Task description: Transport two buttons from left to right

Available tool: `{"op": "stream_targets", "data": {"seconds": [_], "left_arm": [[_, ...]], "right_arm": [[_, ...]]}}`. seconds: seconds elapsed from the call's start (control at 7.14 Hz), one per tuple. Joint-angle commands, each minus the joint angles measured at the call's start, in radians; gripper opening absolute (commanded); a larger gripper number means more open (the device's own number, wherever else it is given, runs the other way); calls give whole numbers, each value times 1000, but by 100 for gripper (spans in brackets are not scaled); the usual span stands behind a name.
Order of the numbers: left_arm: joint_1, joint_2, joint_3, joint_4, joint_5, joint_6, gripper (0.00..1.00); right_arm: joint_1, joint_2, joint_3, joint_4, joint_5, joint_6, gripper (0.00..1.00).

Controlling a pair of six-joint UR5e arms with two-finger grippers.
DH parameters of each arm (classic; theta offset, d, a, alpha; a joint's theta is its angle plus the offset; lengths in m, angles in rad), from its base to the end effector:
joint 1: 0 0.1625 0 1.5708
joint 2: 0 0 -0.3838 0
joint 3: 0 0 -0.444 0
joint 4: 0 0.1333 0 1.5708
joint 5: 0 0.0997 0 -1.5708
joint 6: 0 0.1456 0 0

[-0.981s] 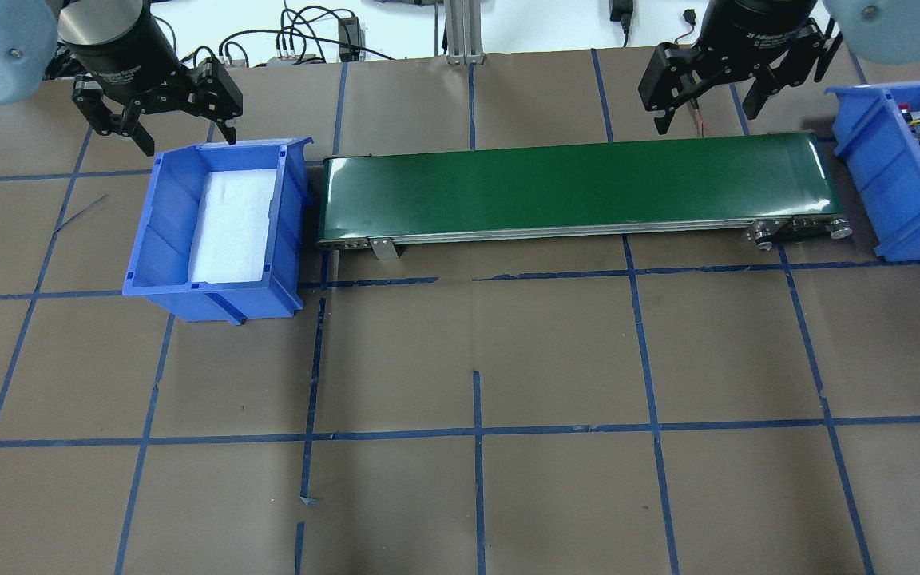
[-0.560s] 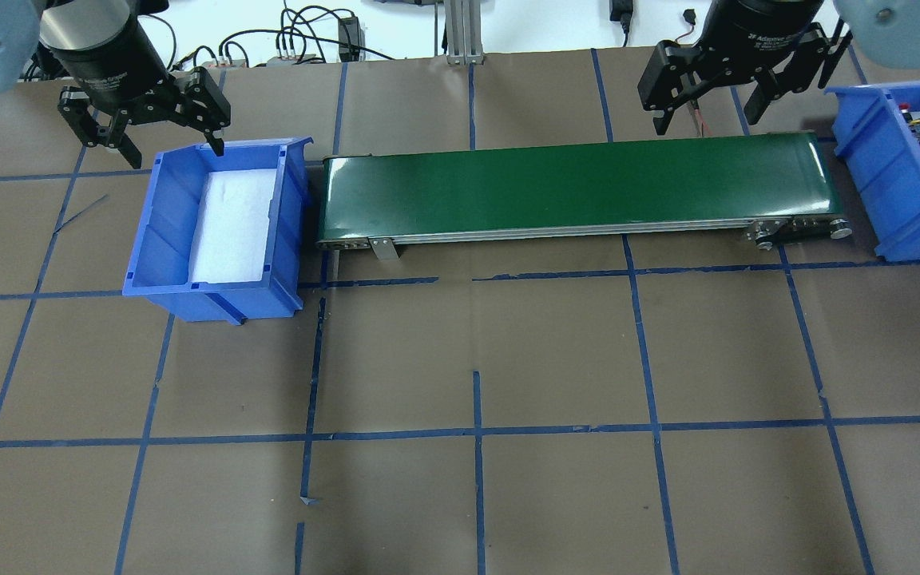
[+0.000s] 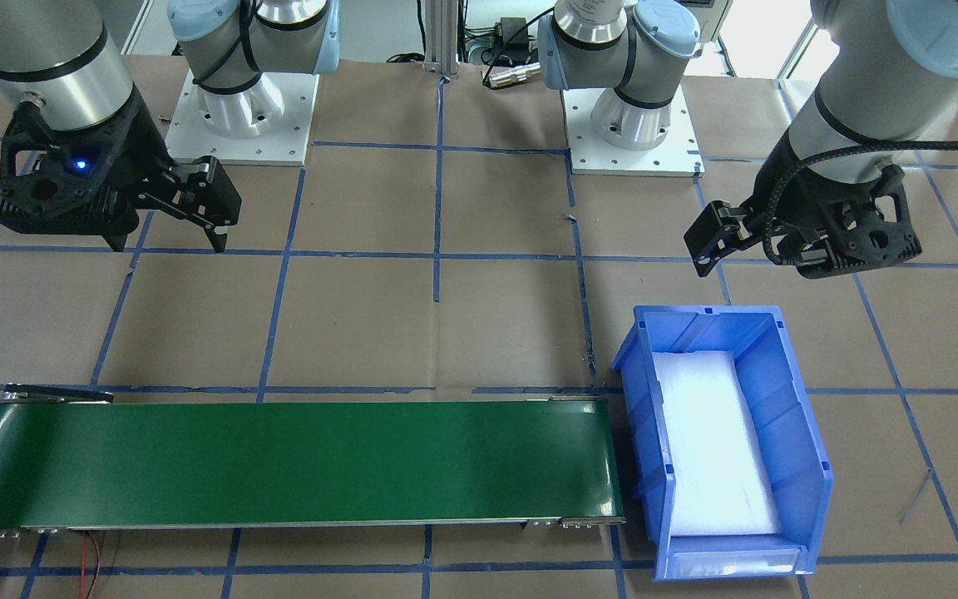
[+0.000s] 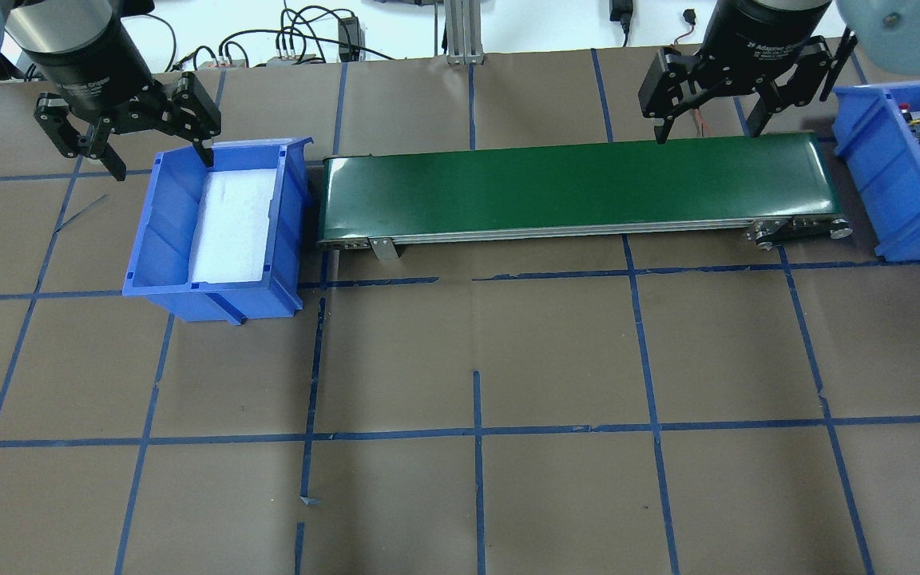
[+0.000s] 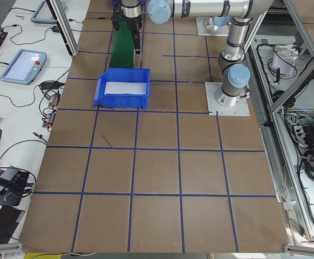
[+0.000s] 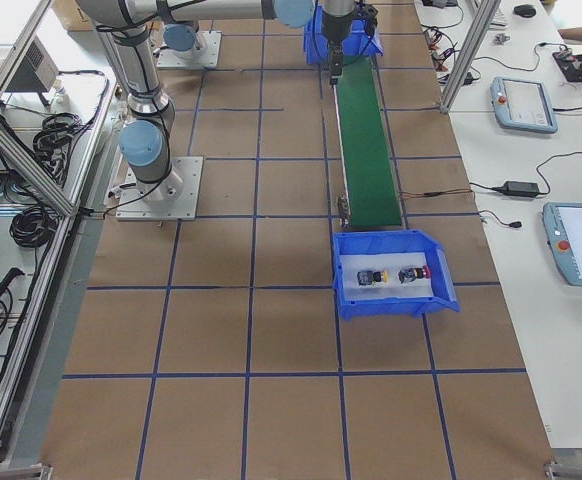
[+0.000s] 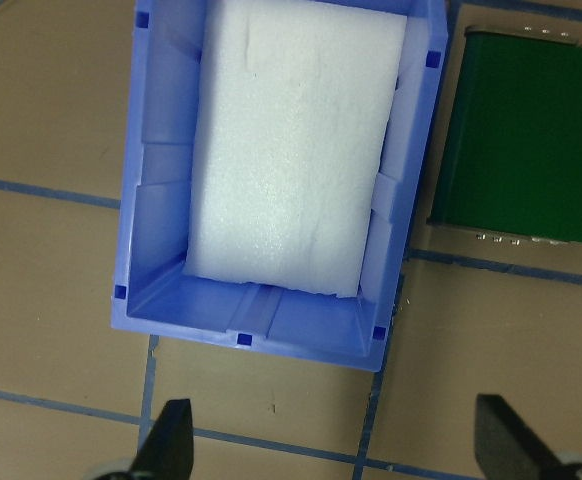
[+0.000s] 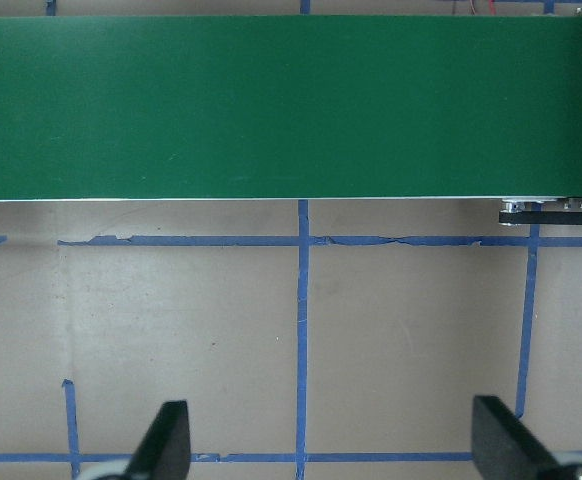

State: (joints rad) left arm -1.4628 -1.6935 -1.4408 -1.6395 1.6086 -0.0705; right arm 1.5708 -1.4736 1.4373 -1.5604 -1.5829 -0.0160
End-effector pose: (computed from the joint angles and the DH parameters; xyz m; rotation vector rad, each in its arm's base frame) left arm -0.0644 -0.5919 0.3953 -0.2748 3.0913 0.0964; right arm 0.1315 -0.5844 0.4176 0.0248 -3.1289 0.0404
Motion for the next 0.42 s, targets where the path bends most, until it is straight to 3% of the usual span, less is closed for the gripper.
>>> {"op": "stream_targets", "data": {"seconds": [0.0,0.28], "left_arm": [[2,-3,-12,7,-94,6,100],[1,-15,-1,9,-99,-41,100]], "right_arm": [[0,1,0,0,1,1,100],[0,3,2,0,1,-1,100]]}}
